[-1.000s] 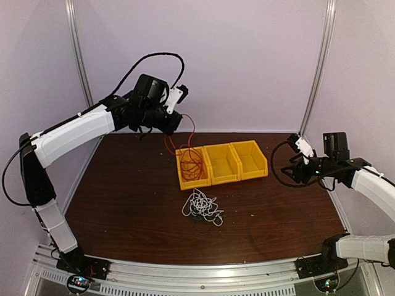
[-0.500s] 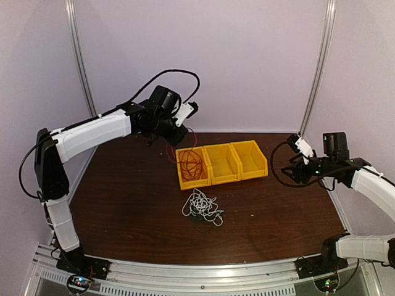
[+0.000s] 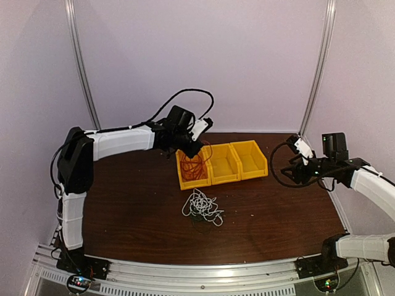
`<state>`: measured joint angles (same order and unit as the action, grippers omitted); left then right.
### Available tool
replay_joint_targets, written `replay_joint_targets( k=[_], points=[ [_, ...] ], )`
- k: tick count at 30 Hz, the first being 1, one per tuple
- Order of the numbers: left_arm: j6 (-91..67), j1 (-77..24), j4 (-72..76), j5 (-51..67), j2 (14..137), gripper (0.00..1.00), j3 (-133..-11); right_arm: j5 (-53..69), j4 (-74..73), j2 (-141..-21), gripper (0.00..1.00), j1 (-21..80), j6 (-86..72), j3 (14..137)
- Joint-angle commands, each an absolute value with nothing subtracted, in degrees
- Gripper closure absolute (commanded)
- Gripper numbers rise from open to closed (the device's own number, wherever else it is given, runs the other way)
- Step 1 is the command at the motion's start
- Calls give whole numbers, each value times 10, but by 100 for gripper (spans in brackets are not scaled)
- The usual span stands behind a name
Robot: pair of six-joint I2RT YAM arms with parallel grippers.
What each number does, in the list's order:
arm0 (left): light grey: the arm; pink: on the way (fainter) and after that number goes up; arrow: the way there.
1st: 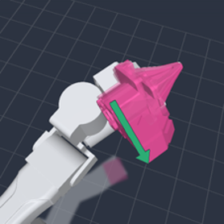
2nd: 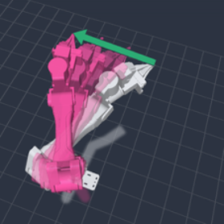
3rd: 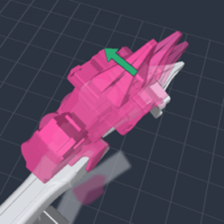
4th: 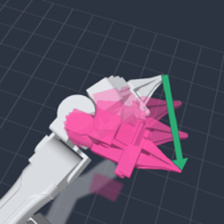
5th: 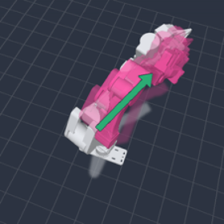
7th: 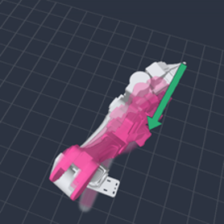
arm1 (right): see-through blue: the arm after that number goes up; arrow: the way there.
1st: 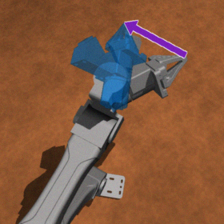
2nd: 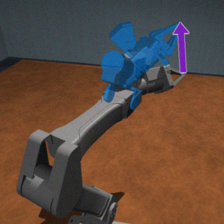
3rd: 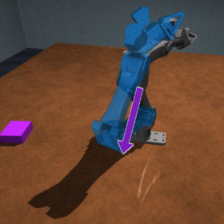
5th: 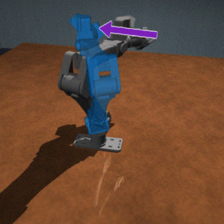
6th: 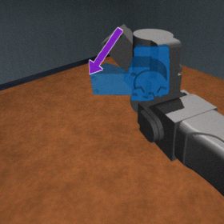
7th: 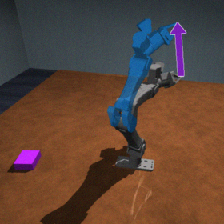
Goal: Untangle the cables
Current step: Place the untangled cable in the bin.
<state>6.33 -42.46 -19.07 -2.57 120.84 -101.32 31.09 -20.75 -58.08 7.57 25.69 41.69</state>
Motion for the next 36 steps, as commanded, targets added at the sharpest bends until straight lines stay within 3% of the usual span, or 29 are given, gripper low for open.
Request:
replay_joint_targets(
  k=[1,10,21,36],
  points=[
    [46,-420,-67,25,1217,100,-991,298,-203,-586,43,72,265,410],
    [8,-419,-92,-42,1208,100,-951,307,-208,-595,43,72,267,414],
    [-194,-420,-121,-23,1244,100,-956,304,-206,-608,43,72,272,411],
    [-264,-423,-158,-68,1257,100,-960,295,-206,-601,43,72,276,410]
  ],
)
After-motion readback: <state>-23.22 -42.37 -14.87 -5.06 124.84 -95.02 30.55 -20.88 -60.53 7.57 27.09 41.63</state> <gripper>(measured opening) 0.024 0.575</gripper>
